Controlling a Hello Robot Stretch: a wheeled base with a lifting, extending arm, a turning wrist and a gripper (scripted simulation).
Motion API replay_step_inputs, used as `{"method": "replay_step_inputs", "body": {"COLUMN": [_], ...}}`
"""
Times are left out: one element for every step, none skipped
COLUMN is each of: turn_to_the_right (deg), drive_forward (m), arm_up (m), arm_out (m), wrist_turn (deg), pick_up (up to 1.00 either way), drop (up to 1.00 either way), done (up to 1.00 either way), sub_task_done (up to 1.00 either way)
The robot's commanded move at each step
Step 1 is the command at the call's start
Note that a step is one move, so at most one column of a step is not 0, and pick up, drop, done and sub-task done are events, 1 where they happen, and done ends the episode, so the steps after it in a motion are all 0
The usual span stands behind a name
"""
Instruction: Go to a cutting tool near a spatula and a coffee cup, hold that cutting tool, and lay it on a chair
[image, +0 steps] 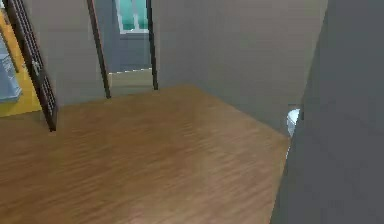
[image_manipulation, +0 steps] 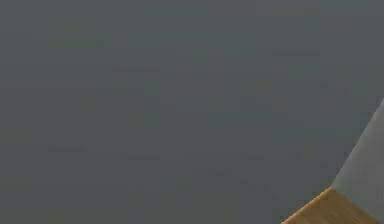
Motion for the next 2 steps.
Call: {"method": "replay_step_inputs", "body": {"turn_to_the_right": [-42.0,0.0], "drive_forward": [0.0,1.0], "arm_up": [0.0,0.0], "arm_out": [0.0,0.0], "wrist_turn": [0.0,0.0], "pick_up": [0.0,0.0], "drop": [0.0,0.0], "done": [0.0,0.0], "sub_task_done": [0.0,0.0]}}
